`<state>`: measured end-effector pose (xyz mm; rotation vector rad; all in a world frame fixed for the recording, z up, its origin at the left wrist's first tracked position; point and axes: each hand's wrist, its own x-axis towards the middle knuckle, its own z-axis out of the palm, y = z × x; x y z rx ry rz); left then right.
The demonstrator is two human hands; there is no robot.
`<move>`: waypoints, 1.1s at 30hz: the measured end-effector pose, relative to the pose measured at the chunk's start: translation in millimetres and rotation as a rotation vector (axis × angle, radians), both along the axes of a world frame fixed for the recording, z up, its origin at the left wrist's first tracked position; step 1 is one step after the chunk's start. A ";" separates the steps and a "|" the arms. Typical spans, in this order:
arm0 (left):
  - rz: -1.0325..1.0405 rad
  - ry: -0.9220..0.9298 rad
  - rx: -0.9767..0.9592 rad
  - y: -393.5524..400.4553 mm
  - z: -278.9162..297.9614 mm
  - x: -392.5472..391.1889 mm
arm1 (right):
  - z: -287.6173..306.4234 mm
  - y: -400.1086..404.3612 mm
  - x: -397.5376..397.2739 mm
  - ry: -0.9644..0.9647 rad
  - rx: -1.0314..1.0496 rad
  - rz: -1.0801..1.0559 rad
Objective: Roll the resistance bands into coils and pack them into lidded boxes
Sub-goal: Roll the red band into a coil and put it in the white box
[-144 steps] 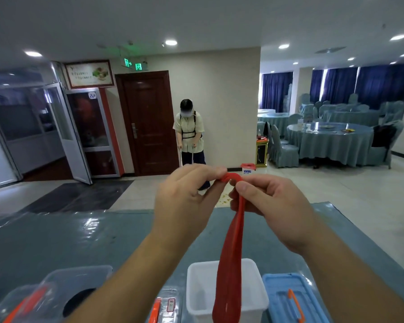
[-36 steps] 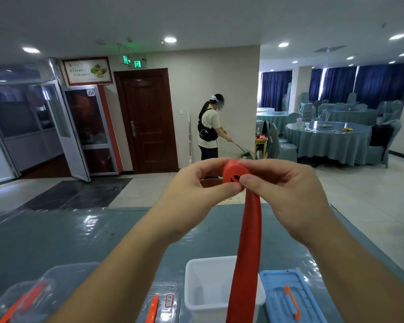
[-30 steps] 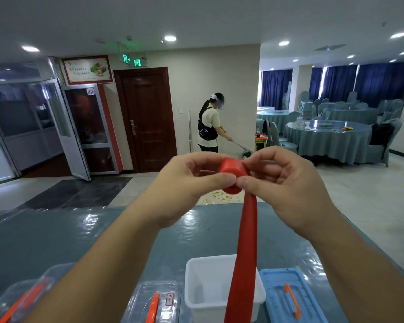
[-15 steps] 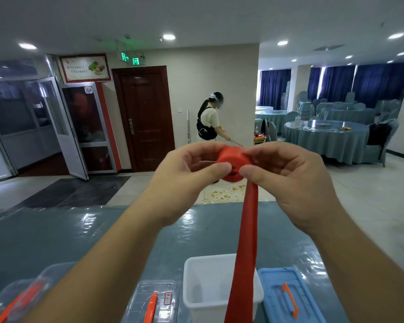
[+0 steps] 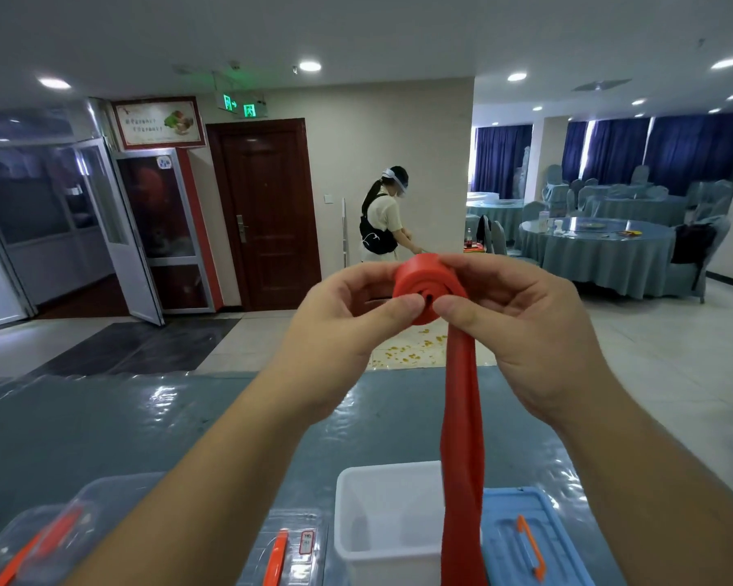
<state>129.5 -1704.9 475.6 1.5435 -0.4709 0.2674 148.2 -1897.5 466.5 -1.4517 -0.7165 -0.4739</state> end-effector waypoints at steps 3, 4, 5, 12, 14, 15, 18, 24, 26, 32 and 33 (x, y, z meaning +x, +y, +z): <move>-0.004 0.006 -0.013 -2.7 -6.0 3.6 | -0.3 -3.5 4.8 -0.002 -0.075 -0.047; 0.007 -0.022 0.078 0.9 -3.5 5.4 | 0.9 -6.2 5.4 0.001 -0.140 -0.055; 0.009 -0.046 0.176 5.6 0.0 6.4 | 2.2 -9.0 5.5 0.006 -0.196 -0.049; -0.001 -0.023 0.295 15.6 12.9 7.7 | 1.2 -6.0 6.6 0.021 -0.168 -0.032; -0.012 -0.001 0.149 9.4 3.4 9.3 | -3.1 -3.0 9.7 0.019 -0.069 -0.046; -0.030 0.031 0.044 5.0 -1.2 10.1 | -4.5 -1.6 10.6 0.022 -0.022 -0.027; -0.096 0.112 -0.101 -0.4 -10.8 14.4 | -5.7 -3.9 12.7 0.025 -0.008 -0.029; -0.034 0.050 0.193 8.1 3.6 15.2 | -4.4 -6.9 13.5 0.023 -0.148 -0.031; -0.044 0.061 0.024 1.9 1.6 14.7 | -4.5 -3.7 13.2 0.020 -0.031 -0.045; -0.030 0.076 0.040 1.1 -3.1 18.3 | -6.4 -12.4 13.9 0.068 -0.127 -0.069; -0.019 0.050 0.157 4.6 -0.8 18.2 | -4.5 -14.4 13.0 0.066 -0.183 -0.068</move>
